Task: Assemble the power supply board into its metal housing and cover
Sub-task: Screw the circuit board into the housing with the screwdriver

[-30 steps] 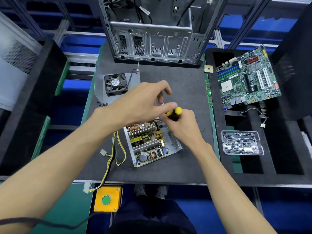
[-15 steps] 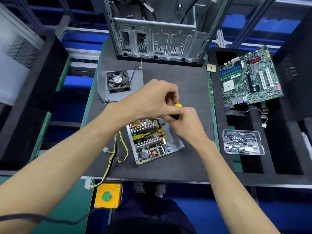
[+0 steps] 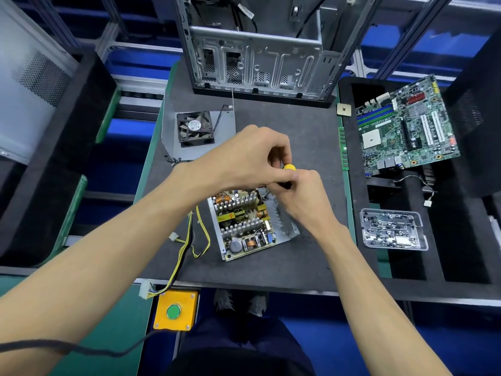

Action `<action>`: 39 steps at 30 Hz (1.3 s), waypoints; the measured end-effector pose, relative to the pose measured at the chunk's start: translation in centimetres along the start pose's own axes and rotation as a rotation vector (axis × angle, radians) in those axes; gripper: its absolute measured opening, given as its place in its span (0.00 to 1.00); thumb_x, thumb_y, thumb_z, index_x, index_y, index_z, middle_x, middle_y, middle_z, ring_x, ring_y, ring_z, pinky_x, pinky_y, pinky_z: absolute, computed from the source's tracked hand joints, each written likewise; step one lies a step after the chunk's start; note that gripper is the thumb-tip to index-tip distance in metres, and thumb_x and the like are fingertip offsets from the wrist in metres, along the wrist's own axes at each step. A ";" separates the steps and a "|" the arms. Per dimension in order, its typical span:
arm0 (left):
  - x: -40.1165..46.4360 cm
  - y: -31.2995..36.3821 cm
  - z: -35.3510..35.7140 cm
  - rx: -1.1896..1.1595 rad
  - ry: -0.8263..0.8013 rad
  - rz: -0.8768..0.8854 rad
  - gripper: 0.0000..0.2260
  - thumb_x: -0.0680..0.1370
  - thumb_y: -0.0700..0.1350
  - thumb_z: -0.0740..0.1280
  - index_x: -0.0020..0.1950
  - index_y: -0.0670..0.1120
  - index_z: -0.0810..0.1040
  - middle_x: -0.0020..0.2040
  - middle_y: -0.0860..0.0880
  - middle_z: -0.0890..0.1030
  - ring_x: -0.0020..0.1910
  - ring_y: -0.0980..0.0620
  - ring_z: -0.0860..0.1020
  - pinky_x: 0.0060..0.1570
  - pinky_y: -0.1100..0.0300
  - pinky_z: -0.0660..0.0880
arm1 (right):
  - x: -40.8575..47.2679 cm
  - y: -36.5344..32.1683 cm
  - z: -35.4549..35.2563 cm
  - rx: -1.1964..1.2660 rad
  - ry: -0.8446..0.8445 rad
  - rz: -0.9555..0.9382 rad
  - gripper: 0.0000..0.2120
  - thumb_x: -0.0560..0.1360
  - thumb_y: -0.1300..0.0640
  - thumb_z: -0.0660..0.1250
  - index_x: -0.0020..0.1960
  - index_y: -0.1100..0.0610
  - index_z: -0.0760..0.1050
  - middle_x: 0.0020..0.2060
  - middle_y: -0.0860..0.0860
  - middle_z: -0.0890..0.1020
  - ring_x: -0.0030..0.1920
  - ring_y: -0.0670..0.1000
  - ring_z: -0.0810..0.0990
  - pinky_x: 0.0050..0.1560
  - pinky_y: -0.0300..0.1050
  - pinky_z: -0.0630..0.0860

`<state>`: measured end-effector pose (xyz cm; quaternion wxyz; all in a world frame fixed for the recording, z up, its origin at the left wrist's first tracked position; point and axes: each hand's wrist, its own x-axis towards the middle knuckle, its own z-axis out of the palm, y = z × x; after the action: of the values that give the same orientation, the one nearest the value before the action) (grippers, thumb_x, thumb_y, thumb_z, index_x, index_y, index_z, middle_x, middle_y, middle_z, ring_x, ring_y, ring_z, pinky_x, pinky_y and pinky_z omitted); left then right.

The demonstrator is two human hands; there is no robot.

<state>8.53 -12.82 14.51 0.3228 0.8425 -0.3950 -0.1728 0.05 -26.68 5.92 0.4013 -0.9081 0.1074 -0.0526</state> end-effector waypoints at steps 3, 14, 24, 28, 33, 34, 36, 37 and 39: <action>0.0 -0.1 0.0 0.015 -0.006 -0.010 0.10 0.74 0.53 0.75 0.44 0.47 0.83 0.34 0.54 0.82 0.36 0.58 0.80 0.40 0.62 0.76 | 0.2 -0.2 0.1 -0.033 -0.018 -0.025 0.17 0.78 0.57 0.72 0.38 0.69 0.78 0.27 0.62 0.75 0.32 0.64 0.74 0.32 0.56 0.68; 0.1 -0.3 0.1 0.013 0.004 -0.018 0.08 0.74 0.52 0.75 0.44 0.48 0.82 0.34 0.55 0.81 0.36 0.58 0.80 0.40 0.60 0.77 | 0.2 -0.2 0.1 0.025 -0.033 0.034 0.16 0.78 0.56 0.72 0.39 0.68 0.78 0.26 0.61 0.74 0.31 0.56 0.69 0.32 0.56 0.67; 0.1 -0.4 0.0 0.020 0.004 -0.035 0.08 0.73 0.52 0.75 0.44 0.48 0.83 0.34 0.55 0.82 0.36 0.59 0.80 0.40 0.61 0.77 | 0.4 0.0 0.2 -0.022 -0.045 -0.011 0.16 0.78 0.56 0.72 0.39 0.68 0.79 0.24 0.55 0.71 0.29 0.53 0.66 0.30 0.50 0.63; 0.0 -0.3 -0.1 0.019 0.002 -0.038 0.08 0.73 0.51 0.75 0.44 0.48 0.83 0.34 0.55 0.82 0.36 0.58 0.80 0.41 0.60 0.78 | 0.4 0.2 0.2 -0.033 -0.042 -0.035 0.16 0.78 0.56 0.72 0.36 0.66 0.77 0.22 0.50 0.67 0.28 0.52 0.65 0.30 0.48 0.61; 0.0 -0.2 -0.1 0.033 -0.004 -0.045 0.07 0.74 0.51 0.75 0.44 0.48 0.82 0.34 0.55 0.82 0.36 0.58 0.80 0.41 0.59 0.78 | 0.4 0.3 0.3 -0.041 -0.041 -0.047 0.17 0.78 0.57 0.73 0.34 0.64 0.76 0.21 0.46 0.65 0.26 0.50 0.63 0.28 0.46 0.59; 0.0 -0.2 -0.2 0.035 -0.008 -0.048 0.07 0.74 0.50 0.75 0.44 0.48 0.82 0.34 0.54 0.82 0.36 0.58 0.80 0.42 0.59 0.78 | 0.5 0.2 0.3 -0.042 -0.043 -0.045 0.17 0.78 0.56 0.73 0.34 0.64 0.76 0.21 0.46 0.65 0.26 0.50 0.63 0.28 0.47 0.59; -0.1 -0.2 -0.3 0.039 -0.010 -0.060 0.07 0.74 0.50 0.74 0.44 0.48 0.82 0.34 0.54 0.82 0.36 0.57 0.80 0.42 0.58 0.78 | 0.6 0.1 0.4 -0.044 -0.051 -0.035 0.18 0.78 0.54 0.73 0.34 0.64 0.76 0.21 0.47 0.66 0.26 0.51 0.63 0.30 0.49 0.60; -0.1 -0.1 -0.3 0.043 -0.011 -0.067 0.07 0.74 0.50 0.74 0.44 0.48 0.82 0.34 0.54 0.82 0.37 0.56 0.81 0.42 0.57 0.78 | 0.7 0.1 0.5 -0.042 -0.056 -0.030 0.18 0.78 0.54 0.73 0.34 0.63 0.76 0.21 0.48 0.66 0.26 0.50 0.63 0.30 0.50 0.61; -0.1 -0.1 -0.4 0.078 -0.012 -0.079 0.09 0.73 0.53 0.74 0.43 0.48 0.81 0.34 0.54 0.81 0.36 0.56 0.80 0.41 0.57 0.78 | 0.7 0.1 0.6 -0.039 -0.065 -0.019 0.19 0.78 0.53 0.73 0.33 0.61 0.75 0.22 0.49 0.66 0.27 0.51 0.64 0.31 0.49 0.61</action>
<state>8.74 -12.59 14.74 0.2806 0.8683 -0.3699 -0.1748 0.80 -26.44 5.43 0.3863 -0.9180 0.0866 -0.0250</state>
